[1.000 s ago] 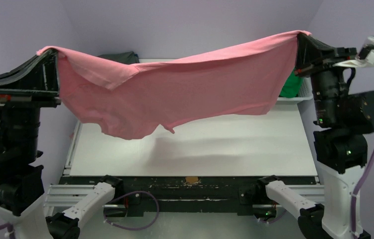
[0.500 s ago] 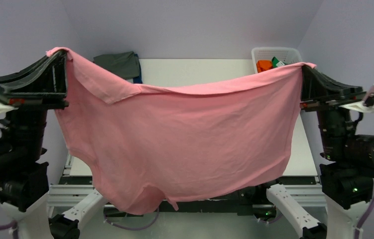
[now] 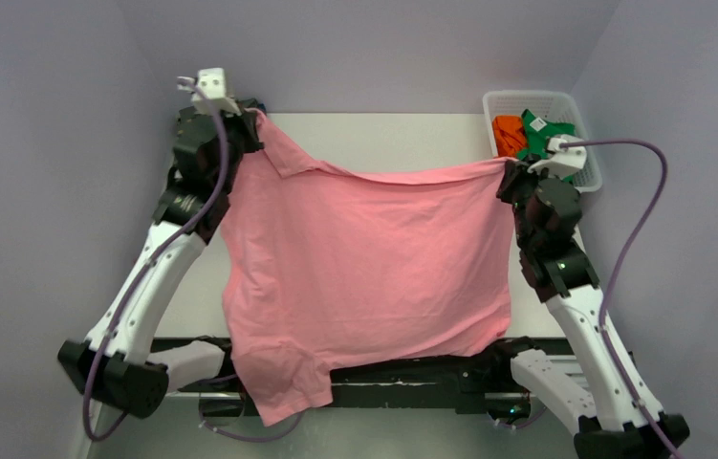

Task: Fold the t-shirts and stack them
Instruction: Flatten out the tshirt

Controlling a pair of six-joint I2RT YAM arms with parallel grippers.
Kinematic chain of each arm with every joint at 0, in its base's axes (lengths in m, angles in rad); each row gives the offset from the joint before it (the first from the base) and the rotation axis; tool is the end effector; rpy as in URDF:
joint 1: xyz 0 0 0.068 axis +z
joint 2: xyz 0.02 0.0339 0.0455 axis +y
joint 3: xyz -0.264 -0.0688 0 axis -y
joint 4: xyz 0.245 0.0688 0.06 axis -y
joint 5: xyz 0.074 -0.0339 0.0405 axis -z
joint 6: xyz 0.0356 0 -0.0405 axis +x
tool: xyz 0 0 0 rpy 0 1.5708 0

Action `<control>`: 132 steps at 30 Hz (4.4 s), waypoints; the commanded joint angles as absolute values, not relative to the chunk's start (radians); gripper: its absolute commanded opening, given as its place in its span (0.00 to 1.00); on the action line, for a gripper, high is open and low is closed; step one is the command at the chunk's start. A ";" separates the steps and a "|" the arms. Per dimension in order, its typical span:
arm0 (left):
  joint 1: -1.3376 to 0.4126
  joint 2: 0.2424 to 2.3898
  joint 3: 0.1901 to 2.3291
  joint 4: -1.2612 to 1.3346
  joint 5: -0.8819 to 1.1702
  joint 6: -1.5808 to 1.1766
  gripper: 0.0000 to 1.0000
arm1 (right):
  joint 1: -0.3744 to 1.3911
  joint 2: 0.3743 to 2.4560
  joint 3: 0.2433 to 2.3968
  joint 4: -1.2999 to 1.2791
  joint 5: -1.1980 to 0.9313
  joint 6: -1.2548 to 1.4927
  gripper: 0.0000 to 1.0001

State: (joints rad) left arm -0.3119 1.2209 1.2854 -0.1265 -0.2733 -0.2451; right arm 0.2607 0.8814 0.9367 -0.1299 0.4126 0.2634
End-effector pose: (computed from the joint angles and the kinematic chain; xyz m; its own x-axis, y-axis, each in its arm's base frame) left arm 0.2677 -0.0762 0.4305 -0.0667 -0.2240 -0.9723 0.0236 0.9738 -0.2260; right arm 0.1966 0.0377 0.3827 -0.0304 0.2387 -0.9706 0.1638 0.9591 0.2308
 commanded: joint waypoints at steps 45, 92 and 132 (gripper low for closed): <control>-0.181 2.119 1.677 -0.401 0.223 -0.692 0.67 | 0.327 1.810 1.183 -0.144 0.117 0.421 0.59; -0.198 2.503 2.168 -0.188 0.247 -0.798 0.00 | 0.326 1.847 1.235 -0.252 0.186 0.397 0.57; -0.241 1.974 1.503 -0.683 0.203 -0.602 1.00 | 0.272 1.890 1.199 -0.251 0.212 0.557 0.77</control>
